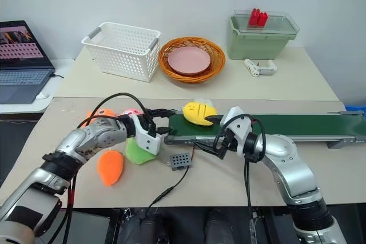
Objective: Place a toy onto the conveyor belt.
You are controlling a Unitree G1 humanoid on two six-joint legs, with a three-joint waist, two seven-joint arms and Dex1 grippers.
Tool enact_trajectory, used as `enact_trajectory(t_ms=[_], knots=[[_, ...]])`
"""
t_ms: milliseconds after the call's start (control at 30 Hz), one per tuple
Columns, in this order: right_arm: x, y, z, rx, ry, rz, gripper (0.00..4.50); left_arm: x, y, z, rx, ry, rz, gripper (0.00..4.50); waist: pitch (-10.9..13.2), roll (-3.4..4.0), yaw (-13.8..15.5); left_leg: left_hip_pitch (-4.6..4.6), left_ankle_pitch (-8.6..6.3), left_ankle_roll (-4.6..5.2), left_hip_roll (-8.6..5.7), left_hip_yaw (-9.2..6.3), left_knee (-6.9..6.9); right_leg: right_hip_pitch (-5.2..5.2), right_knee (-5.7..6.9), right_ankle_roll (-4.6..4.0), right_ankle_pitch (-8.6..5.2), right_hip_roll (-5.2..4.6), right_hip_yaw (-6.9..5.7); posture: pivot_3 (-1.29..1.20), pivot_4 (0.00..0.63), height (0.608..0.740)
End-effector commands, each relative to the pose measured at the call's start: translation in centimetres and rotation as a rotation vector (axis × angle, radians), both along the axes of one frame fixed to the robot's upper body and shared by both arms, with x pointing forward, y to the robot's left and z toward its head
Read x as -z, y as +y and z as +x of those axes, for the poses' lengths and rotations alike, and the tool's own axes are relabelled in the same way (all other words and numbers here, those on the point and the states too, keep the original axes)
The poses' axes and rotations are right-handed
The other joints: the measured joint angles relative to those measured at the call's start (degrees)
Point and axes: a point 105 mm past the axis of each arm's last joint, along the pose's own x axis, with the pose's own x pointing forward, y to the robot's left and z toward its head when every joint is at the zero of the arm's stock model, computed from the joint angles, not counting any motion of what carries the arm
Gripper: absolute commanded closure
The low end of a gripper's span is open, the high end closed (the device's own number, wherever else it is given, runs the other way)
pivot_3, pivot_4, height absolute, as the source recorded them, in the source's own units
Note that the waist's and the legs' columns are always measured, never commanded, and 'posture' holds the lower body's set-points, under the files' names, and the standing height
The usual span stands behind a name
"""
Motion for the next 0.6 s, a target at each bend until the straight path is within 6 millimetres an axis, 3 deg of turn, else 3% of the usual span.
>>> enact_trajectory(t_ms=[33, 167, 267, 367, 500, 600], knots=[[-1.0, 0.4, -0.2, -0.028, -0.053, 0.003, 0.0, -3.4, 1.1, 0.6, -0.107, 0.002, -0.203, 1.12, 0.0, 0.0, 0.0, -0.01, 0.0, 0.0, 0.0, 0.0, 0.03, -0.01, 0.01, 0.01, 0.0, 0.0, 0.0, 0.0, 0.15, 0.74], [-0.7, 0.4, -0.2, -0.025, -0.043, 0.001, 0.0, -5.6, 4.4, 2.3, -0.337, 0.091, -0.523, 1.12, 0.0, 0.0, 0.0, -0.08, -0.03, 0.05, -0.01, -0.04, 0.22, 0.0, 0.05, 0.04, -0.02, -0.02, -0.01, 0.0, 0.15, 0.74], [-0.4, 0.5, -0.2, -0.025, -0.034, -0.006, 0.0, -7.5, 8.1, 3.1, -0.526, 0.171, -0.875, 1.12, 0.0, 0.0, 0.0, -0.11, -0.04, 0.07, -0.01, -0.05, 0.37, 0.0, 0.07, 0.07, -0.04, -0.02, 0.01, 0.0, 0.15, 0.74], [-0.3, 0.5, -0.3, -0.023, -0.029, -0.004, 0.0, -8.7, 12.3, 2.7, -0.675, 0.21, -1.229, 1.12, 0.0, -0.01, -0.1, -0.13, -0.04, 0.07, -0.01, -0.07, 0.4, 0.0, 0.09, 0.1, -0.03, -0.02, 0.03, 0.0, 0.15, 0.74], [-0.4, 0.1, 0.6, 0.05, -0.043, 0.02, 0.0, -7.8, 16.6, 0.7, -0.827, 0.232, -1.504, 1.12, 0.0, 0.0, -0.6, -0.1, -0.04, 0.06, 0.0, -0.1, 0.4, 0.02, 0.09, 0.11, -0.02, -0.02, 0.06, 0.0, 0.15, 0.74], [-0.6, -0.6, 1.9, 0.167, -0.066, 0.063, 0.0, -5.4, 18.8, -1.7, -0.92, 0.257, -1.625, 1.12, 0.0, -0.01, -0.7, 0.01, -0.03, 0.03, -0.01, -0.1, 0.4, 0.09, 0.08, 0.11, -0.01, -0.02, 0.1, 0.0, 0.15, 0.74]])
